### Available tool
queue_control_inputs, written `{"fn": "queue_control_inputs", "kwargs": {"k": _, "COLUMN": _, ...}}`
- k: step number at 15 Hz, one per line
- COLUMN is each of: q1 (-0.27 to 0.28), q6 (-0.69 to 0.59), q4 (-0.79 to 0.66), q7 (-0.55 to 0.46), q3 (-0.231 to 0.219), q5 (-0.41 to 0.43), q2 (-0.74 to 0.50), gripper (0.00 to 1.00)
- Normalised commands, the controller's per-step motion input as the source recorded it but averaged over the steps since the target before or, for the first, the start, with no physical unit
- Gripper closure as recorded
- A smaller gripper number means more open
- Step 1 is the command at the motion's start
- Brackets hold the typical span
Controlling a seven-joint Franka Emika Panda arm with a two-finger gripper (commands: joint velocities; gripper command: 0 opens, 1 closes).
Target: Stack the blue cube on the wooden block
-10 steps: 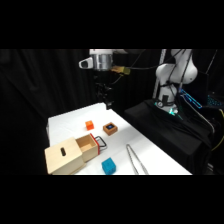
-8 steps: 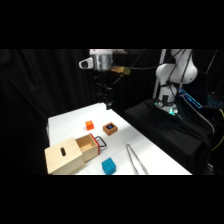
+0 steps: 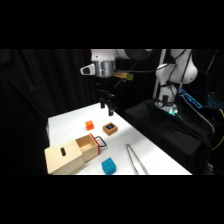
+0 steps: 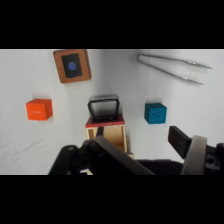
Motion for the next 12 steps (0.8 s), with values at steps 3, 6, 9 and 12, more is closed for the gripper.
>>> {"fn": "queue_control_inputs", "kwargs": {"k": 3, "q1": 0.097, "q6": 0.30, "q4": 0.04, "q7": 0.26, "q3": 0.062, "q5": -0.089, "q2": 0.17, "gripper": 0.00}}
{"fn": "queue_control_inputs", "kwargs": {"k": 6, "q1": 0.107, "q6": 0.32, "q4": 0.02, "q7": 0.27, "q3": 0.045, "q5": -0.142, "q2": 0.18, "gripper": 0.00}}
{"fn": "queue_control_inputs", "kwargs": {"k": 9, "q1": 0.106, "q6": 0.29, "q4": 0.02, "q7": 0.21, "q3": 0.027, "q5": -0.145, "q2": 0.19, "gripper": 0.00}}
{"fn": "queue_control_inputs", "kwargs": {"k": 12, "q1": 0.103, "q6": 0.28, "q4": 0.07, "q7": 0.15, "q3": 0.013, "q5": -0.124, "q2": 0.24, "gripper": 0.00}}
